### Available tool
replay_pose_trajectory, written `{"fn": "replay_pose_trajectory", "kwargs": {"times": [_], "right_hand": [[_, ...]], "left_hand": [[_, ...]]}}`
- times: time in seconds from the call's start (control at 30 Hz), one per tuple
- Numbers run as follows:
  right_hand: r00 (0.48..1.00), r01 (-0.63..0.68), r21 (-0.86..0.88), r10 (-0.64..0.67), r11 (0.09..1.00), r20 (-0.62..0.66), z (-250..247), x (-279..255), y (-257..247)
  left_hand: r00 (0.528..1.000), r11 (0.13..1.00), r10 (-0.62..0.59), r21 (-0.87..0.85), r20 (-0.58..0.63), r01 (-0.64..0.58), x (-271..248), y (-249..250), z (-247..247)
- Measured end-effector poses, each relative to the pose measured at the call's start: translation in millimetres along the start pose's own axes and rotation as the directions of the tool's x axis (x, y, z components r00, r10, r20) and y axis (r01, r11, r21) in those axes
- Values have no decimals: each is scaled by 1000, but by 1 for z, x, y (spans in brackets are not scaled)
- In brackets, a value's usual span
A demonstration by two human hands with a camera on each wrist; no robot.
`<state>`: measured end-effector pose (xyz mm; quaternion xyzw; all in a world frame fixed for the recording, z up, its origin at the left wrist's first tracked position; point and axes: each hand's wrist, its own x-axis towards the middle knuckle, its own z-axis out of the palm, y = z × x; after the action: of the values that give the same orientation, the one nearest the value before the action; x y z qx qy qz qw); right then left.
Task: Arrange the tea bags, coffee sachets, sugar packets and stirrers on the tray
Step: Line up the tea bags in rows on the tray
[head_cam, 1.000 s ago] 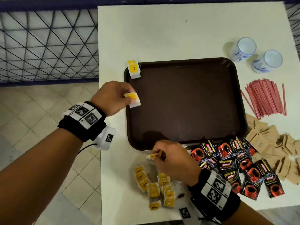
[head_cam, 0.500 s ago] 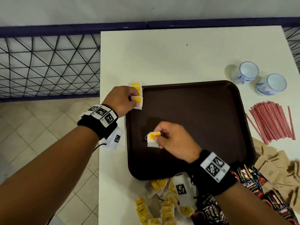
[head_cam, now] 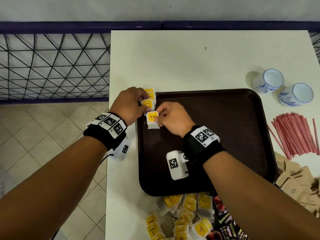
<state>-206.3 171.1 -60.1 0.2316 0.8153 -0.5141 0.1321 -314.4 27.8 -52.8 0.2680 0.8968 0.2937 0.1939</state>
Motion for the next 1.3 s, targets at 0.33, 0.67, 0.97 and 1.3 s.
{"fn": "replay_pose_trajectory", "kwargs": {"times": [0.33,0.67,0.97,1.3], "right_hand": [[996,-57,119,65,991,-60,14,11,-7],[978,-86,89,101,992,-184,21,22,-12],[978,-89,67,100,994,-181,-8,-37,-6],[971,-197,-228,222,953,87,-9,-206,66]], "left_hand": [[997,998,53,21,-63,-52,-4,-6,3],[989,998,65,-20,-133,-68,-7,-8,2],[980,990,-19,-143,-201,-11,-72,-1,-1],[990,963,12,-266,143,27,-185,35,66]]}}
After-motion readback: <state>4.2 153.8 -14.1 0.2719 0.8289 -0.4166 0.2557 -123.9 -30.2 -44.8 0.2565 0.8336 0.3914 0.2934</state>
